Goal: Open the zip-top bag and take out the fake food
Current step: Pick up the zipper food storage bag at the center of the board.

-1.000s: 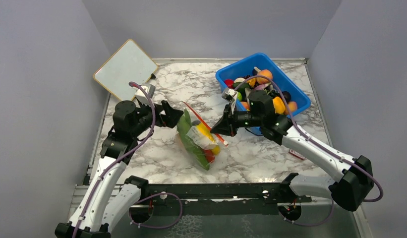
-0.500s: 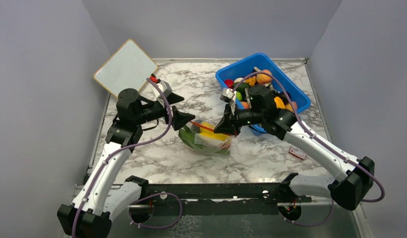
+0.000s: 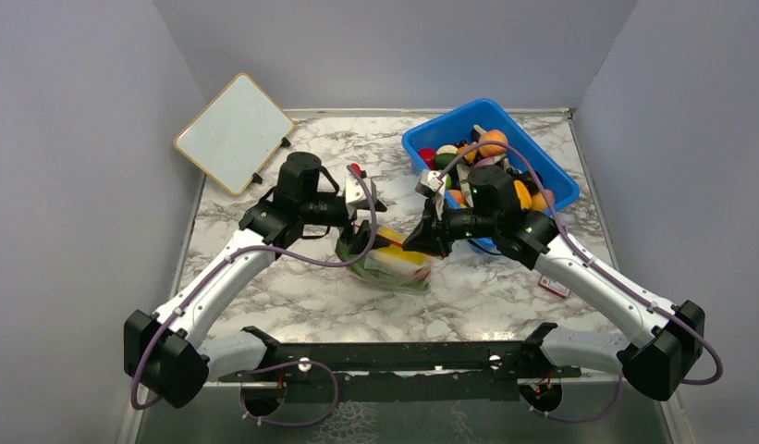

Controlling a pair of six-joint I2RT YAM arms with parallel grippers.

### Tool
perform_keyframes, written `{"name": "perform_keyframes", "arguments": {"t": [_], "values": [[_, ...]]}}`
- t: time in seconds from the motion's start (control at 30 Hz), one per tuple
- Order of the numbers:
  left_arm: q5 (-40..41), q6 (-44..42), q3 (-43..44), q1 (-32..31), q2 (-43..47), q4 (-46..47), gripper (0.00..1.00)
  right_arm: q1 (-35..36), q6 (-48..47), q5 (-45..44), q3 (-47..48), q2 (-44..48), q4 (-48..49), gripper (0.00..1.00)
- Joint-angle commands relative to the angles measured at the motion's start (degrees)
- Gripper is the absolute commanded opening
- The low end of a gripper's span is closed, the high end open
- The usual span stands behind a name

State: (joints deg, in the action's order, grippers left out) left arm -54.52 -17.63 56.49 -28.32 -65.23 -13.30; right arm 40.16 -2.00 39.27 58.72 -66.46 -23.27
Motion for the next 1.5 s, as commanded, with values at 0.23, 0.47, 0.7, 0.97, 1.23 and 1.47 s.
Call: {"name": "perform_keyframes", "arguments": {"t": [0.23, 0.47, 0.7, 0.97, 1.23, 1.47], "values": [[2.23, -13.22, 5.17, -2.49, -4.38, -11.08, 0.56, 0.09, 0.03, -3.21, -1.75, 2.78, 3.3, 0.01], [2.43, -12.59, 5.0, -2.54, -4.84, -12.47, 0.27, 0.09, 0.94, -5.43, -1.99, 3.25, 3.53, 0.01], [5.98, -11.95, 4.93, -2.53, -3.47, -12.77, 0.0, 0.08, 2.59, -13.67, -6.52, 8.52, 10.54, 0.27], [8.96, -6.68, 2.28, -2.57, 3.69, -12.53, 0.0, 0.09, 8.63, -29.77, -12.22, 17.62, 13.72, 0.69], [8.57, -3.65, -1.57, -2.58, 11.0, -12.11, 0.0, -1.24, 8.9, -25.2, -12.66, 18.52, 14.9, 0.88], [8.22, -2.06, -1.62, -2.54, 14.11, -12.61, 0.0, -12.76, 14.92, -7.51, -16.78, 19.39, 20.72, 0.94]]}}
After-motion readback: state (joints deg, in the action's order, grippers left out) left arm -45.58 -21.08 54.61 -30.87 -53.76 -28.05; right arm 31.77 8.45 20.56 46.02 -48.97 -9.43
